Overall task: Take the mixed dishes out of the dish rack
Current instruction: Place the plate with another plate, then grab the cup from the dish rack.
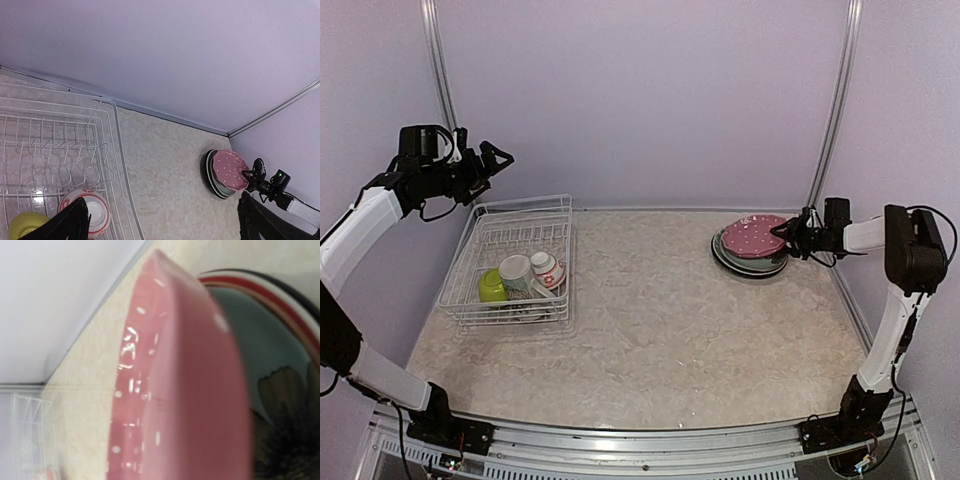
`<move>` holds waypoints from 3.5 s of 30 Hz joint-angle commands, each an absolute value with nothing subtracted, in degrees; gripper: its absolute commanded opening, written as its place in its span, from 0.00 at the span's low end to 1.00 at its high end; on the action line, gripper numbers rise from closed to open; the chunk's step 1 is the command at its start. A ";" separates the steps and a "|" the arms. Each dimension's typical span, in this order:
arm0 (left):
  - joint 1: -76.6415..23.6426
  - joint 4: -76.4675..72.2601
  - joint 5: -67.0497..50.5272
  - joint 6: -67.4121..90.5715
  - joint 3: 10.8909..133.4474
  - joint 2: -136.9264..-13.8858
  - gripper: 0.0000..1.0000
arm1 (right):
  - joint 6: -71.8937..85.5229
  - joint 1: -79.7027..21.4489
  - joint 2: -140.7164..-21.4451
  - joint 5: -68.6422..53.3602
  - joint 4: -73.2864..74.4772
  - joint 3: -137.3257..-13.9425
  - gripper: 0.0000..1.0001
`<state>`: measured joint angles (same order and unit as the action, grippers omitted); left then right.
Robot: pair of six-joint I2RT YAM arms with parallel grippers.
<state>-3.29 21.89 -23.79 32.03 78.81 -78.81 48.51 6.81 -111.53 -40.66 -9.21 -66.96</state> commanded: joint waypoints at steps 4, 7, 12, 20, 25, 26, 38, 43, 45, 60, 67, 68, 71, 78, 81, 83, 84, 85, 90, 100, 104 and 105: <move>-2.85 22.06 -24.69 32.08 80.24 -78.97 0.99 | 36.57 6.99 -109.58 -34.76 3.34 -71.11 0.58; -2.86 22.14 -24.85 32.05 80.32 -78.67 0.99 | 33.35 6.79 -108.90 -31.98 7.65 -72.04 0.63; -2.81 22.15 -25.52 32.10 80.51 -78.49 0.99 | 29.21 6.05 -107.95 -27.08 13.00 -73.47 0.70; -2.81 23.40 -26.29 31.30 81.62 -78.48 0.99 | 24.21 2.67 -109.20 -18.30 20.60 -77.94 0.77; -2.81 23.54 -26.51 31.21 81.74 -78.40 0.99 | 21.87 0.27 -110.66 -12.58 24.85 -82.28 0.79; -2.81 23.53 -26.48 31.20 81.72 -78.46 0.99 | 21.55 0.18 -110.65 -11.95 25.41 -82.86 0.80; -3.63 24.96 -28.49 31.22 83.23 -79.31 0.99 | 18.41 -2.18 -104.57 -6.80 29.72 -80.52 0.86; -4.69 26.10 -30.52 32.25 84.89 -81.18 0.99 | 18.99 -2.45 -96.88 -5.01 27.95 -72.05 0.99; -5.70 26.23 -29.95 31.90 84.85 -81.09 0.99 | 20.42 -2.20 -93.66 -3.32 26.92 -68.60 1.00; -18.56 33.09 -8.11 25.64 87.96 -81.53 0.99 | 26.33 -5.64 -73.53 -8.54 19.25 -51.68 1.00; -22.91 37.98 7.79 27.38 85.28 -80.39 0.99 | 26.19 -8.28 -70.13 -10.39 17.56 -50.72 1.00; -22.12 40.60 6.59 29.64 84.98 -79.95 0.99 | 25.86 -8.34 -69.75 -10.42 17.58 -50.60 1.00; -19.96 48.45 2.26 35.48 84.21 -78.13 0.99 | 24.25 -8.30 -68.47 -10.33 17.49 -49.81 1.00; -24.54 63.05 2.41 45.00 84.99 -77.91 0.99 | 23.37 -8.79 -68.88 -17.67 15.70 -48.42 1.00; -27.77 68.78 4.94 48.98 86.58 -80.60 0.99 | 22.63 -9.05 -68.86 -19.98 17.14 -48.35 1.00; -29.50 70.89 7.44 50.98 86.71 -82.79 0.99 | 21.94 -9.16 -67.71 -21.69 16.91 -47.22 1.00; -30.32 71.73 9.38 51.84 86.83 -83.91 0.99 | 21.58 -9.17 -67.11 -22.27 16.62 -46.21 1.00; -30.86 72.82 11.59 52.46 87.23 -84.85 0.99 | 21.21 -9.13 -66.45 -22.57 16.47 -45.56 1.00; -32.89 77.94 21.03 53.98 91.45 -91.45 0.99 | 18.67 -9.10 -65.02 -22.75 16.02 -43.50 1.00; -29.18 72.86 15.57 50.28 87.63 -94.90 0.99 | 19.81 -9.17 -61.86 -20.12 20.43 -43.49 1.00; -26.36 69.04 11.53 47.79 85.82 -95.07 0.99 | 19.37 -9.14 -61.93 -17.78 21.87 -44.38 1.00; -26.14 67.84 10.05 47.02 85.29 -94.74 0.99 | 19.60 -9.16 -62.03 -17.47 21.84 -44.20 1.00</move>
